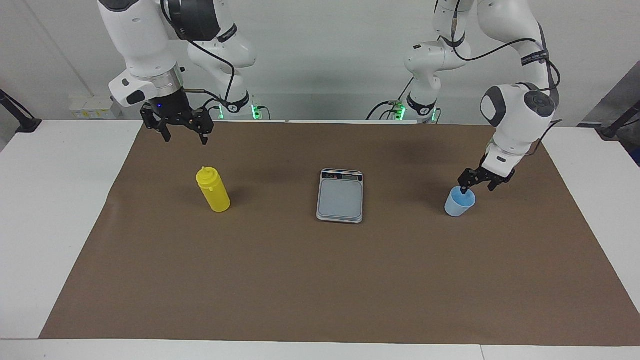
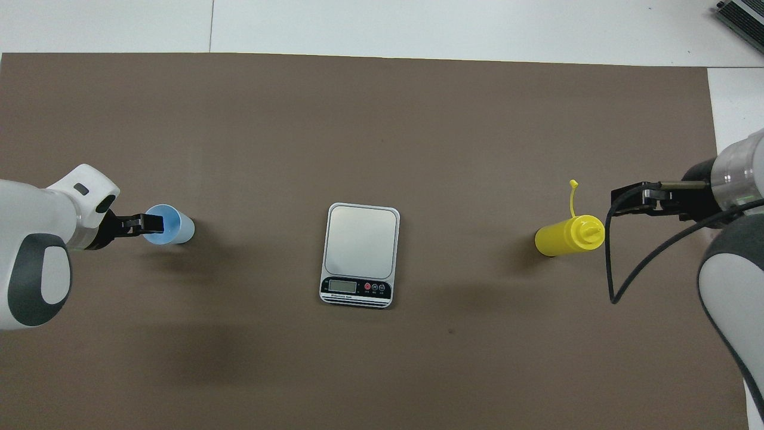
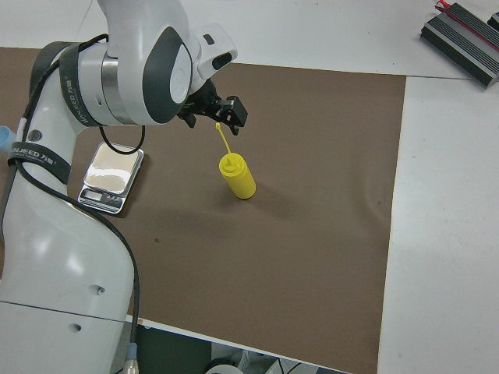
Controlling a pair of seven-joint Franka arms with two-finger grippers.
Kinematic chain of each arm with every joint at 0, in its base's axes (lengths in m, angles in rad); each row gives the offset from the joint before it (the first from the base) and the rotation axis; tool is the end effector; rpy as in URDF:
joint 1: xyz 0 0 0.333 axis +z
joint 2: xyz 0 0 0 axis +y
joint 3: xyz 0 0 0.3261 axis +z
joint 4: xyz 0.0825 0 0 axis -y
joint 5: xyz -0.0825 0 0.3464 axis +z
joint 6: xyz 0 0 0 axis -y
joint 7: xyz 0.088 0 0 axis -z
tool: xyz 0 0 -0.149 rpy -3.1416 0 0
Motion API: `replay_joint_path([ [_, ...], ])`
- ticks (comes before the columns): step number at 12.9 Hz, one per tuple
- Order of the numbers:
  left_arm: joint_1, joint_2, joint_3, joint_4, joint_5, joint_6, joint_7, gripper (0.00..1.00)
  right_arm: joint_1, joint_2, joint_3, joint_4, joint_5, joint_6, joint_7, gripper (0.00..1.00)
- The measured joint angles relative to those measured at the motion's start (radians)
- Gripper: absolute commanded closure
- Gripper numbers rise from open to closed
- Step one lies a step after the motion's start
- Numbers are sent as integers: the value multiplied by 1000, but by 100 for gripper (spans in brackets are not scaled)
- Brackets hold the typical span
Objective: Pour seasoning into cup on scale with both arms
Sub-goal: 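Reach the left gripper to the light-blue cup and grasp it, then carry the blue cup with the left gripper onto the scale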
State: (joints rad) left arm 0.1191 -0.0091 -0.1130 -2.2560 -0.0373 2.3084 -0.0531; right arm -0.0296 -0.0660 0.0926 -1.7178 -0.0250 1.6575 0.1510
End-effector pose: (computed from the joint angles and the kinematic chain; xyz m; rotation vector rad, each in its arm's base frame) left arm 0.4984 0.0011 0.3641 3.1087 0.1297 0.0946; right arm 0.5008 0.0294 0.5695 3.1084 -0.1339 0.0135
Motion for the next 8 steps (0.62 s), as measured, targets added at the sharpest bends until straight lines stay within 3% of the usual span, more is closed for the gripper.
replay_joint_path([
  [1, 0, 6, 0, -10, -7, 16, -4, 0, 0, 0, 0, 0, 0, 0, 0, 0],
  [2, 0, 18, 0, -18, -8, 38, -10, 21, 0, 0, 0, 0, 0, 0, 0, 0],
  [3, 0, 34, 0, -25, -9, 63, -16, 53, 0, 0, 0, 0, 0, 0, 0, 0],
  [5, 0, 59, -3, -31, -10, 86, -30, 98, 0, 0, 0, 0, 0, 0, 0, 0],
  [8, 0, 63, -7, -31, -10, 90, -37, 100, 0, 0, 0, 0, 0, 0, 0, 0],
])
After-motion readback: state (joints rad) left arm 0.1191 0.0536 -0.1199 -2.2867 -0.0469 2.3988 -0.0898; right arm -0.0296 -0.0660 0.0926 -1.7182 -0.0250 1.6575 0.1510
